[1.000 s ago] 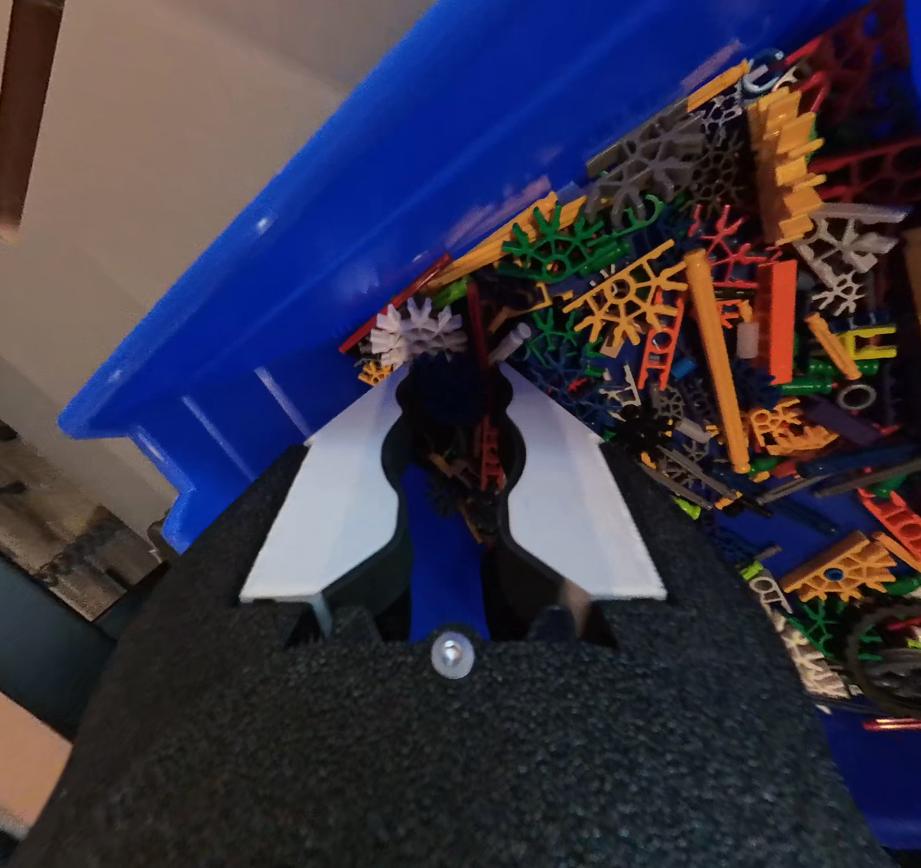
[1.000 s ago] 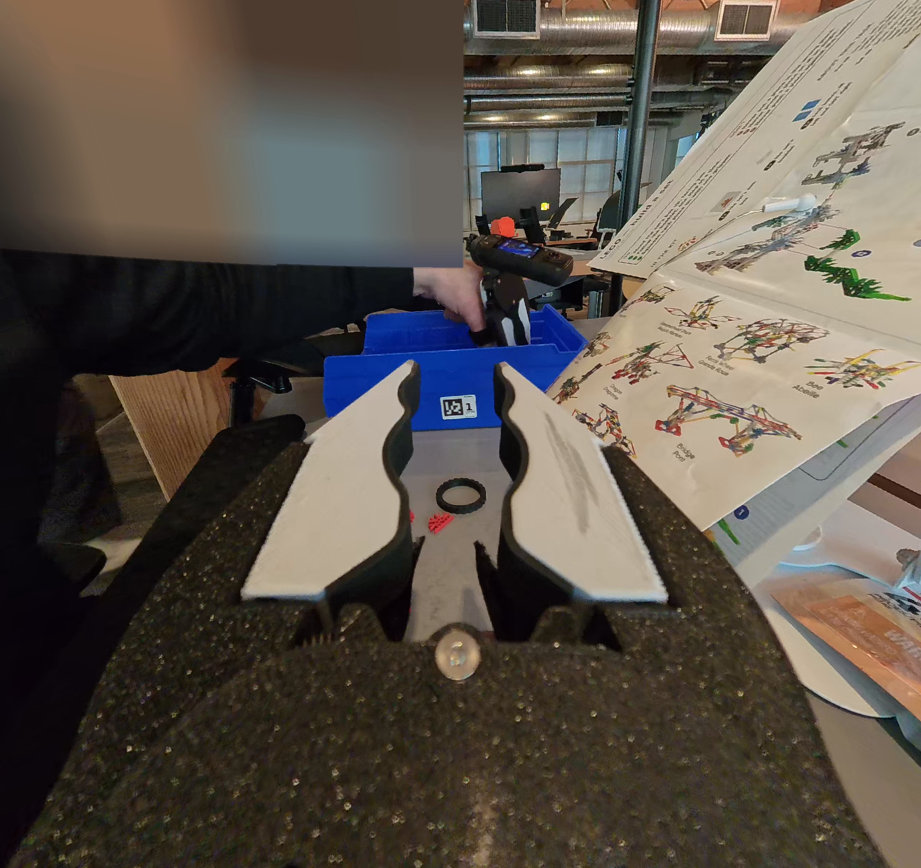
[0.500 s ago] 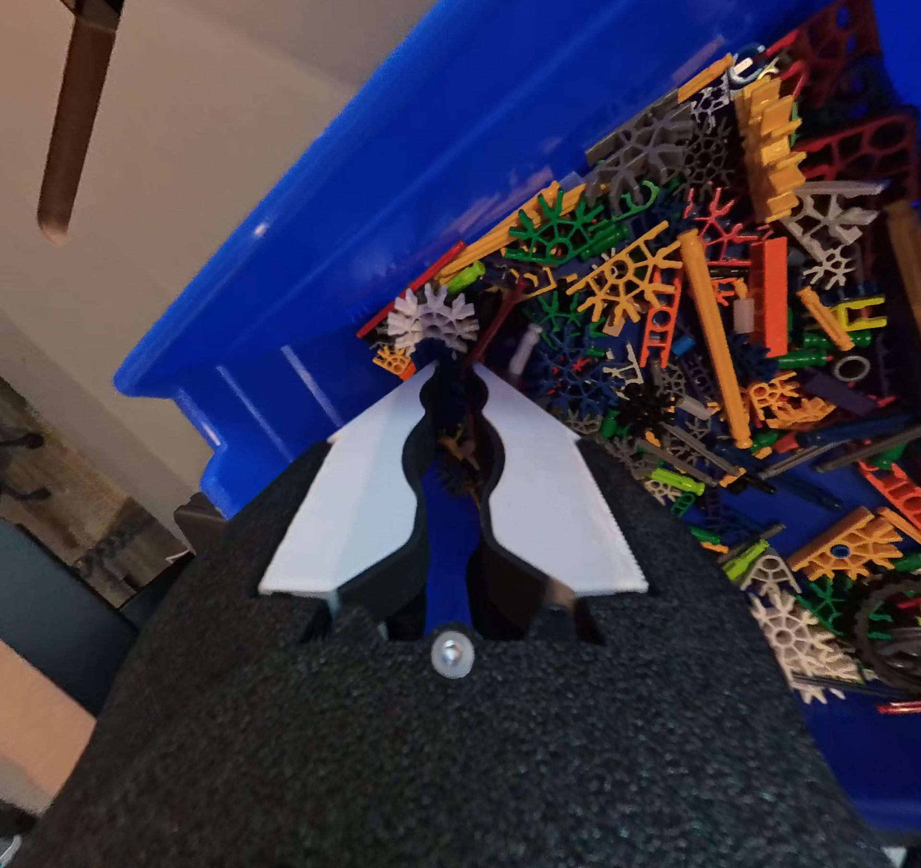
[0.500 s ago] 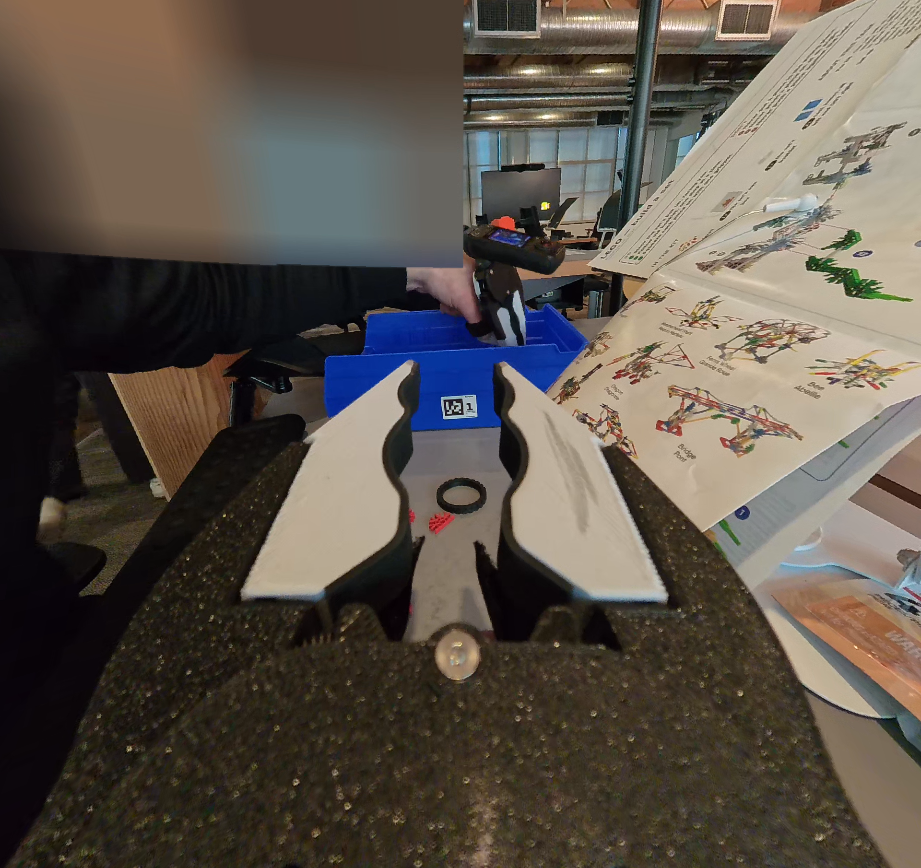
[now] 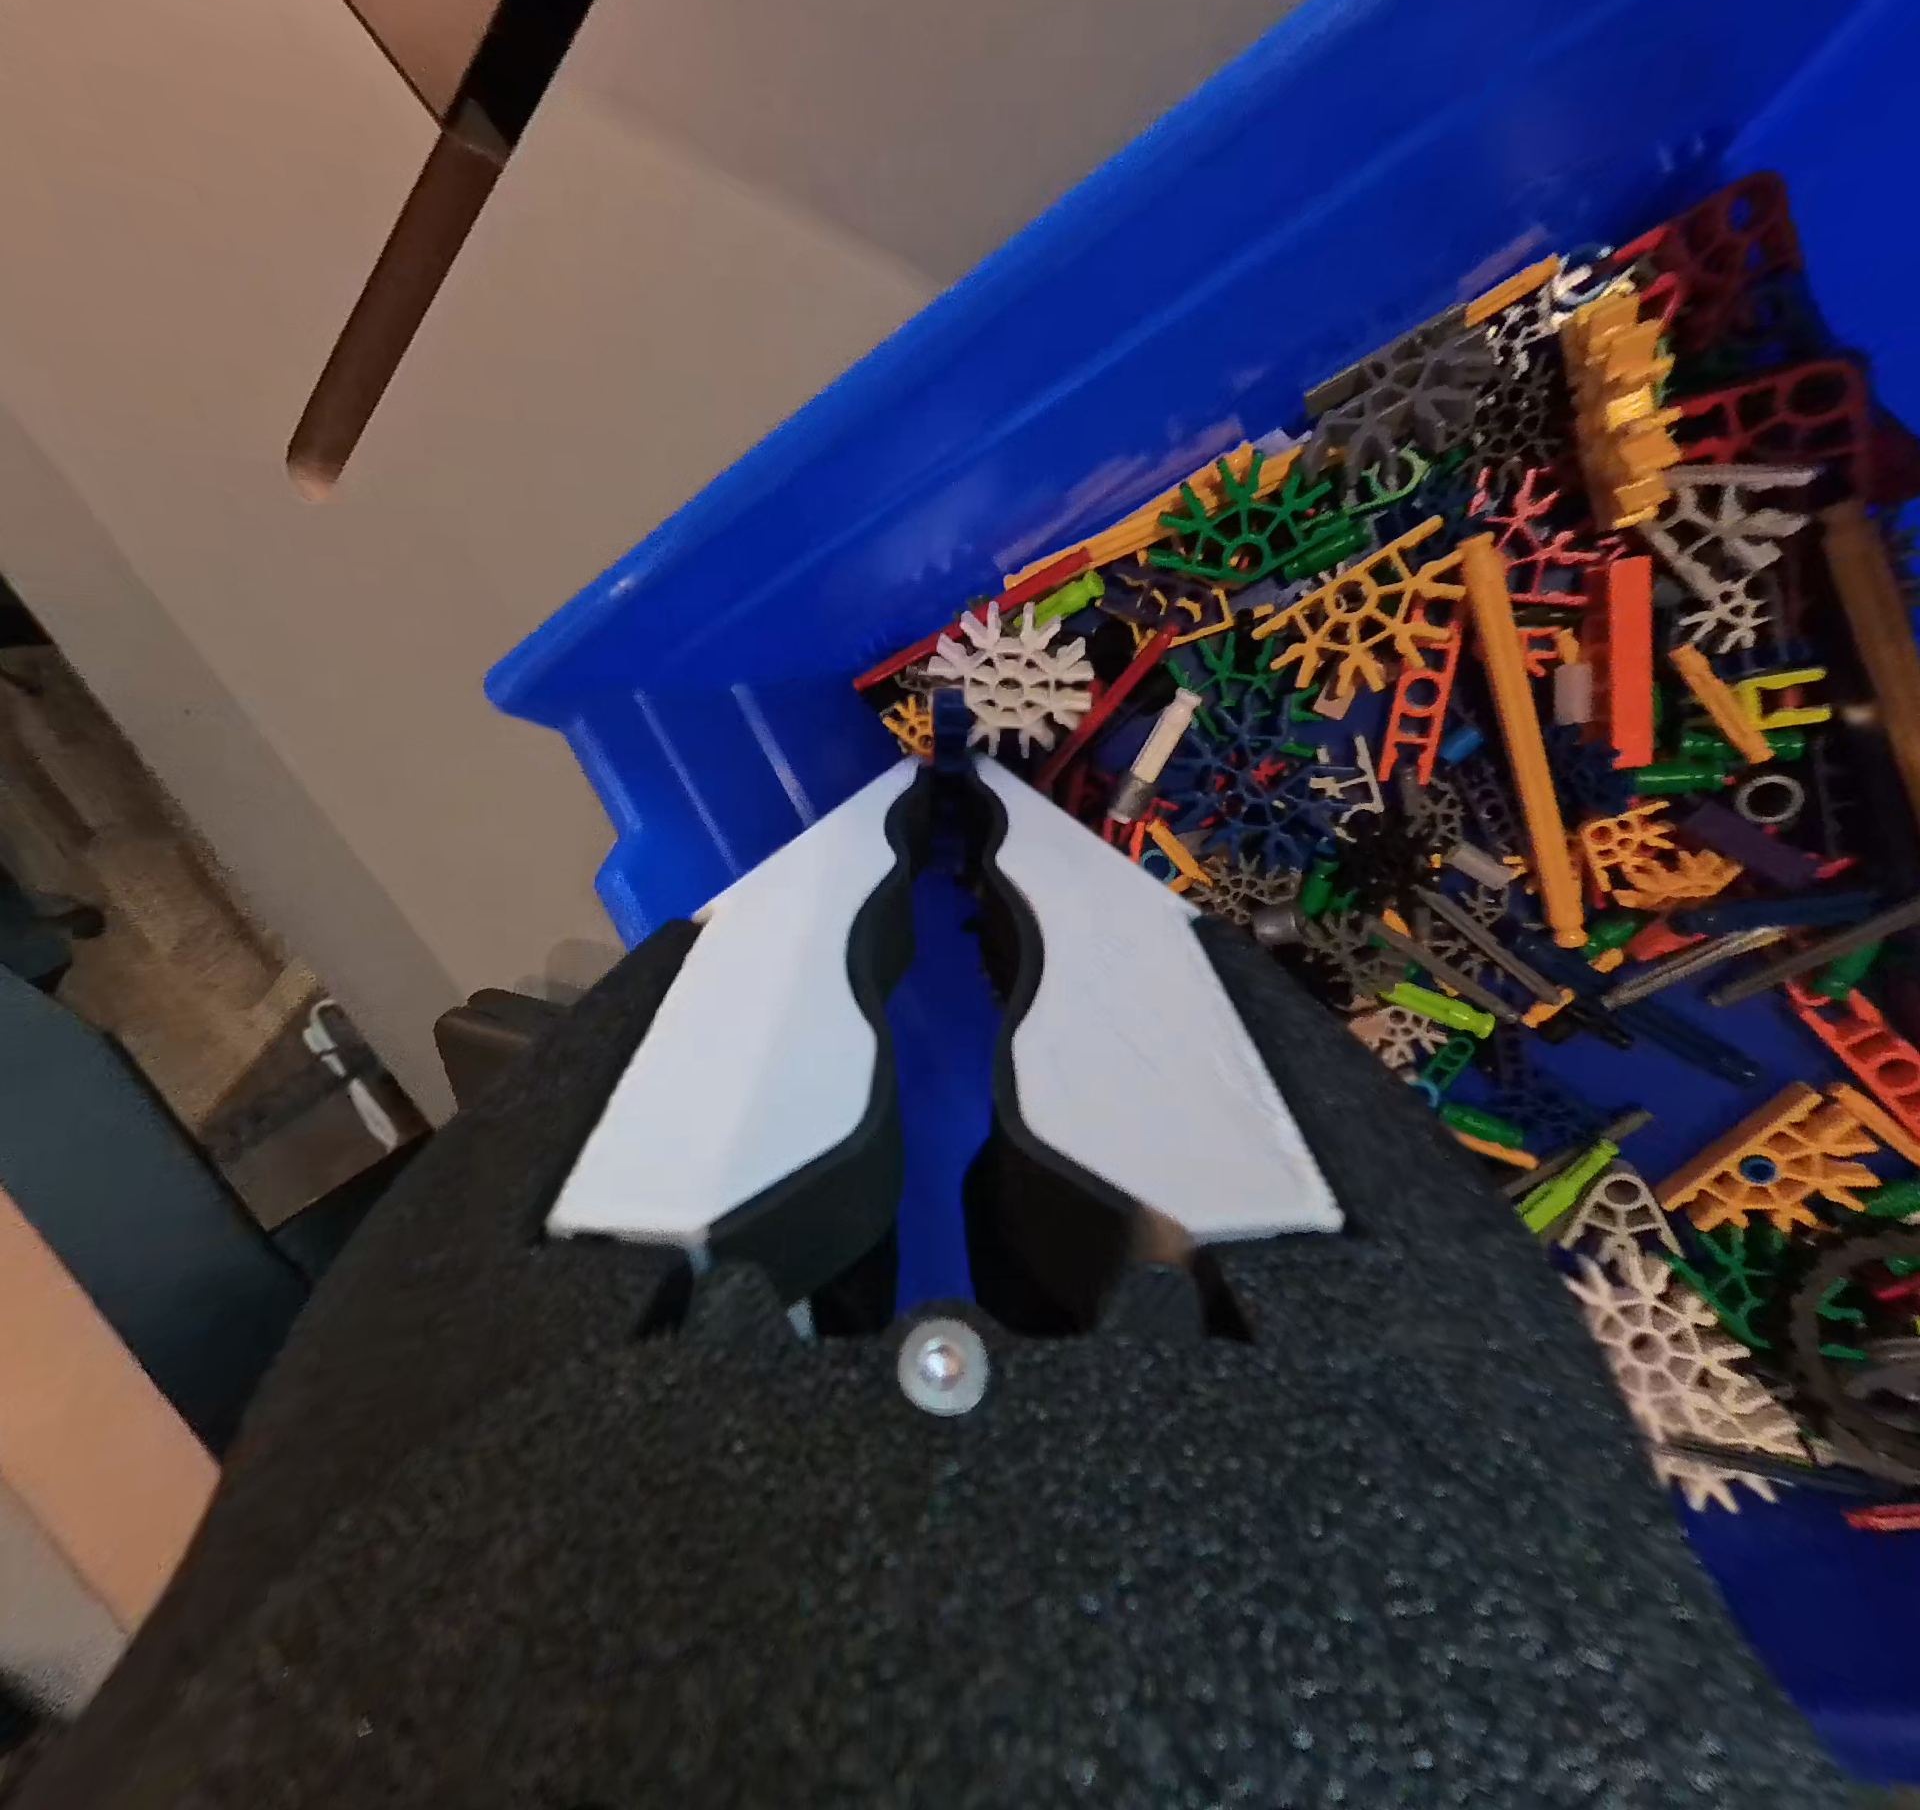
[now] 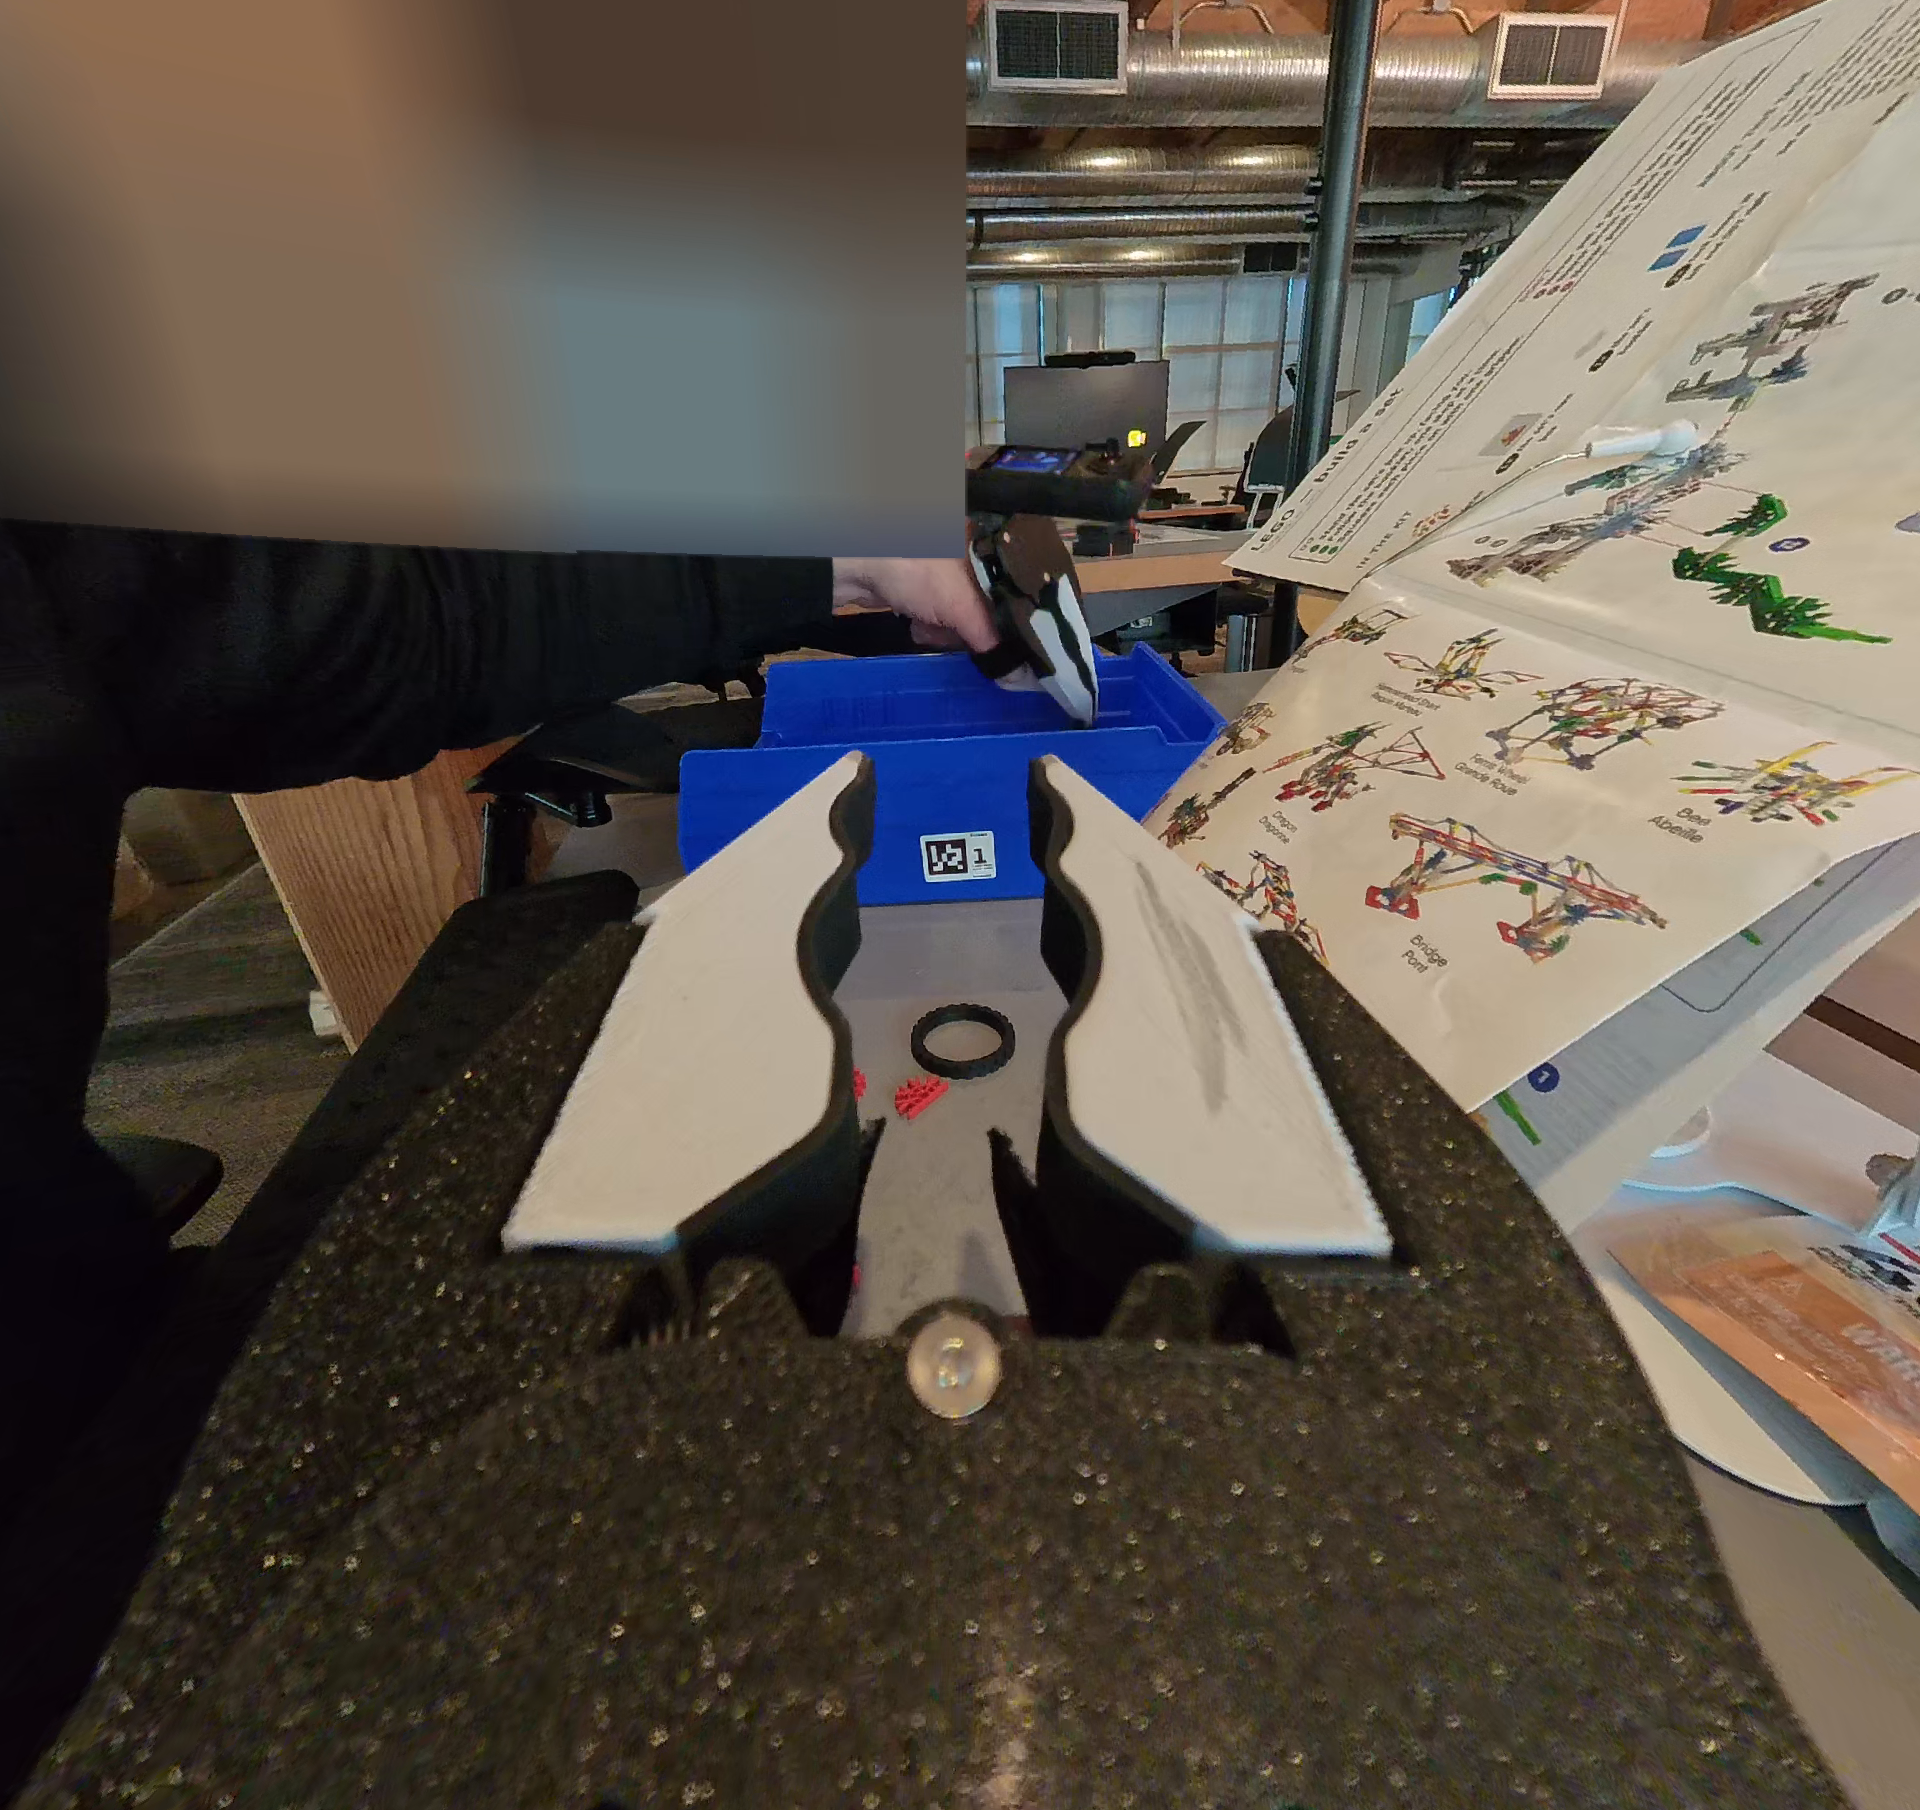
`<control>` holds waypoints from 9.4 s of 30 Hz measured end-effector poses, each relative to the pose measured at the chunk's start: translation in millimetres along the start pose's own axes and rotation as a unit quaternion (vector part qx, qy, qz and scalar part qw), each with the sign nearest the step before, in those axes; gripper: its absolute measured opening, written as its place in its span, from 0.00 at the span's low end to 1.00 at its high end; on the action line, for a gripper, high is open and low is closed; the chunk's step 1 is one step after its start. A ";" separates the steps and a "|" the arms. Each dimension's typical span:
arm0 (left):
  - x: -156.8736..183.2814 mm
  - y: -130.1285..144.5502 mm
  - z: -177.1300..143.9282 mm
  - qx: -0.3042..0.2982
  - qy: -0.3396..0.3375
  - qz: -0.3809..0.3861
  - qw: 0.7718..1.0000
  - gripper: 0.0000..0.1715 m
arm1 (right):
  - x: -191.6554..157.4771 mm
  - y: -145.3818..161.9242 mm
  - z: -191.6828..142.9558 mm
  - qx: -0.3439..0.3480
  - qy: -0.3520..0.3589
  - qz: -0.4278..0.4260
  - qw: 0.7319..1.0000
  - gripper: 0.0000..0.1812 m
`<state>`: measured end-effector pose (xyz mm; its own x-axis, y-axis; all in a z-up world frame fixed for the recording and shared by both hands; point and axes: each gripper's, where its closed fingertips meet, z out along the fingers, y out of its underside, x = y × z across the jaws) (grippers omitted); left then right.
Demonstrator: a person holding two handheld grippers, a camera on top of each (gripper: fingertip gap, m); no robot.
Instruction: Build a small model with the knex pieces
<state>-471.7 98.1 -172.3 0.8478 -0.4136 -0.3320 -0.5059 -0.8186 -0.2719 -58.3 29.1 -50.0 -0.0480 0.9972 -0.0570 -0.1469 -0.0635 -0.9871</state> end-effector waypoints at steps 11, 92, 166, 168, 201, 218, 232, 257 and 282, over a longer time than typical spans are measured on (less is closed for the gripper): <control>36.9 -39.5 -74.6 0.185 0.108 -0.085 0.973 0.02 | -0.2 1.7 1.0 -0.005 0.001 -0.002 1.000 0.16; 53.6 10.3 13.0 0.046 0.008 0.053 0.997 0.00 | 4.7 27.1 7.8 -0.062 0.012 -0.019 0.998 0.16; 131.5 -71.3 -164.3 0.311 0.085 -0.028 0.946 0.02 | -5.6 13.5 7.9 -0.046 0.006 -0.033 0.998 0.16; 152.0 -80.5 -177.4 0.327 0.098 -0.012 0.940 0.02 | -5.3 12.0 7.4 -0.045 0.008 -0.035 0.998 0.16; 362.0 -147.5 -187.3 0.419 0.323 0.206 0.823 0.02 | -25.8 45.0 11.9 -0.133 -0.057 -0.018 0.989 0.16; 359.2 -162.7 -186.8 0.487 0.395 0.157 0.763 0.02 | -18.7 37.2 10.3 -0.105 -0.050 0.005 0.993 0.12; 361.6 -160.7 -187.1 0.502 0.433 0.141 0.735 0.02 | -21.3 37.9 10.0 -0.106 -0.054 -0.012 0.993 0.09; 359.7 -160.1 -184.1 0.505 0.456 0.122 0.723 0.02 | -18.8 45.2 10.2 -0.125 -0.045 -0.024 0.991 0.04; 352.9 -167.9 -178.5 0.505 0.441 0.103 0.734 0.06 | -11.9 47.8 9.8 -0.136 -0.025 -0.037 0.990 0.03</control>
<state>-59.2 18.5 -82.6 0.2832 -0.9498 0.1330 -0.1201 -0.1727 -0.9776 -74.4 13.8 -95.0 -0.0975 0.9951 0.0172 0.1189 0.0288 -0.9925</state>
